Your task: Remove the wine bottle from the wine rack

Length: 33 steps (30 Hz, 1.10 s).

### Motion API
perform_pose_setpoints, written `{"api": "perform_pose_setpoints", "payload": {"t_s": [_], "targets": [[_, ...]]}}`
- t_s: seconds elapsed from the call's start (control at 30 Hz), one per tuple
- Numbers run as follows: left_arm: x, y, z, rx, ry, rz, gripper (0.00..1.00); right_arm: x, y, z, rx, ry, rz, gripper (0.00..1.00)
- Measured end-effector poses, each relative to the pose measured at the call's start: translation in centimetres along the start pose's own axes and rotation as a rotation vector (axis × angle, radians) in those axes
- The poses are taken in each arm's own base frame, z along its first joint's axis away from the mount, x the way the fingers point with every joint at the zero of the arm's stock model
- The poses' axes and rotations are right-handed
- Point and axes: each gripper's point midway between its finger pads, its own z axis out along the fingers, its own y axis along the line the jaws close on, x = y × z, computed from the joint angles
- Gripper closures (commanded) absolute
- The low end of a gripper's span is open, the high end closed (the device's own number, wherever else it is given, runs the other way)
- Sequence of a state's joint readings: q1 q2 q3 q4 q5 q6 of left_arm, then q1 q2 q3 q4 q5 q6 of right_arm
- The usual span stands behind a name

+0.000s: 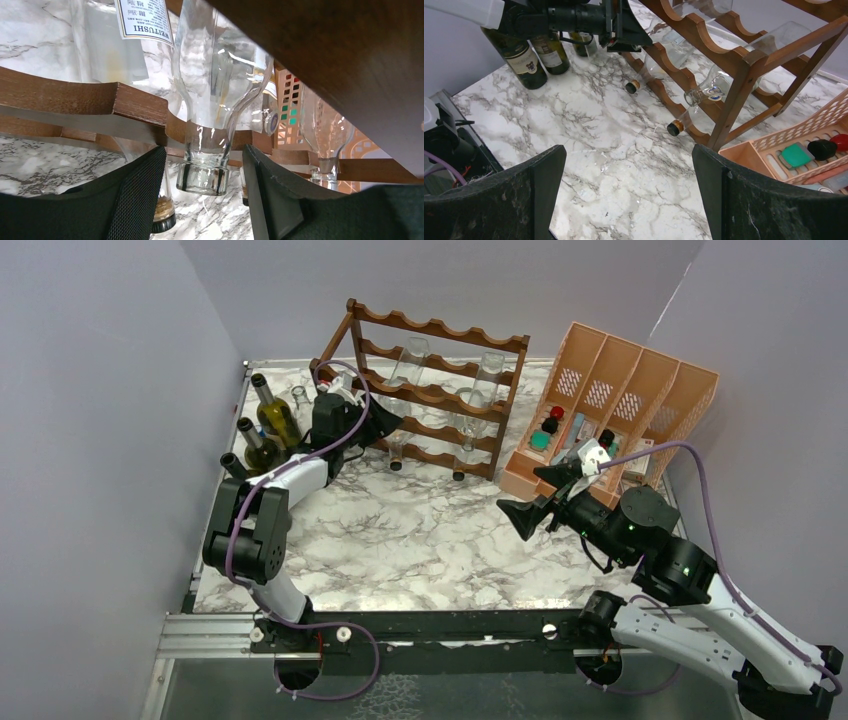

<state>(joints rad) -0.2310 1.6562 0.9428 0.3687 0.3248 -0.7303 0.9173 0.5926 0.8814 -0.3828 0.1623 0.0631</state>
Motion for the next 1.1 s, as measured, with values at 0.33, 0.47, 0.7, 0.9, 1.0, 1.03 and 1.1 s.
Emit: {"api": "perform_pose_setpoints", "payload": {"t_s": [0.33, 0.47, 0.7, 0.9, 1.0, 1.03, 1.1], "targets": [[0.0, 0.0, 0.0, 0.006, 0.002, -0.01, 0.39, 0.0, 0.0, 0.0, 0.0, 0.0, 0.002, 0.0], [0.0, 0.1, 0.3, 0.022, 0.006, -0.01, 0.48, 0.0, 0.0, 0.0, 0.0, 0.0, 0.008, 0.0], [0.1, 0.0, 0.2, 0.033, 0.016, -0.012, 0.62, 0.0, 0.0, 0.0, 0.0, -0.001, 0.012, 0.0], [-0.3, -0.2, -0.7, 0.041, 0.001, -0.007, 0.72, 0.2, 0.1, 0.1, 0.0, 0.006, 0.014, 0.0], [-0.6, -0.4, -1.6, 0.052, -0.007, -0.003, 0.82, 0.5, 0.1, 0.4, 0.001, 0.017, 0.012, 0.0], [-0.8, -0.6, -1.9, 0.057, -0.01, -0.002, 0.85, 0.7, 0.1, 0.6, 0.002, 0.021, 0.011, 0.0], [-0.9, -0.7, -2.4, 0.066, -0.013, 0.001, 0.9, 1.2, 0.1, 1.0, 0.003, 0.035, 0.009, 0.0]]}}
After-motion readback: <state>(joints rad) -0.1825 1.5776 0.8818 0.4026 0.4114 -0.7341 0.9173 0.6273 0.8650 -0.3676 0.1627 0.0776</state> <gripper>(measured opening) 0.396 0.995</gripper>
